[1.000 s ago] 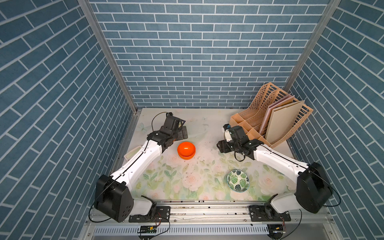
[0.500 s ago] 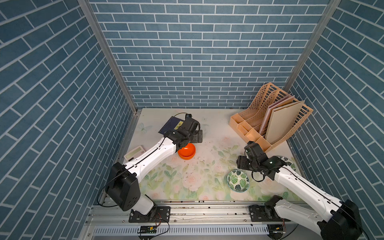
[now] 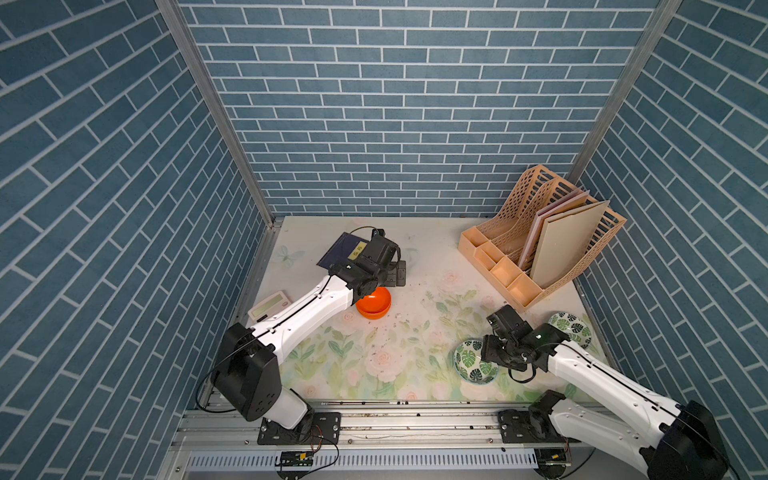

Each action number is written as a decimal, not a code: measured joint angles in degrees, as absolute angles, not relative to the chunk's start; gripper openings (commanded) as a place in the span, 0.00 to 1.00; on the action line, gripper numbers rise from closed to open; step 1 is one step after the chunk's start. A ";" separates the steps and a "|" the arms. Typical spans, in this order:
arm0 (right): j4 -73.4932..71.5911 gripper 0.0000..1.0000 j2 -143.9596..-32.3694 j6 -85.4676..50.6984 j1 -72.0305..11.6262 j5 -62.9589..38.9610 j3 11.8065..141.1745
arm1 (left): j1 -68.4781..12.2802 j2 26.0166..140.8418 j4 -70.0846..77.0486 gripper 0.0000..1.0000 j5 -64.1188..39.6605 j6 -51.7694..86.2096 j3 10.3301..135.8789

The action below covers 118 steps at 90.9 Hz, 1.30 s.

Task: Stack the bowls
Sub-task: Pick up the bowl from the center of the board, then place the bowl at the center of the board.

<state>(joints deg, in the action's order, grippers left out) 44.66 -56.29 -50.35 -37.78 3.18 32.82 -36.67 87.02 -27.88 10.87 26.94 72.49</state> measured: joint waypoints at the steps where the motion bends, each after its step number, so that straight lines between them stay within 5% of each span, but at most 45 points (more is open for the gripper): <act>1: 44.45 0.56 -56.29 -50.48 -37.78 3.11 32.60 | -36.67 87.02 -27.88 1.00 10.87 26.92 72.49; 28: 38.09 0.16 -56.31 -51.70 -37.89 1.89 30.17 | -36.67 87.02 -27.99 1.00 11.22 26.68 72.49; 73: 19.66 0.10 -77.54 -44.77 -37.98 1.58 47.20 | -35.42 86.78 -29.80 1.00 12.84 26.68 72.51; 118: 3.64 0.09 -91.94 -40.42 -38.00 -6.15 51.13 | -33.19 83.96 -31.62 1.00 14.48 26.72 72.49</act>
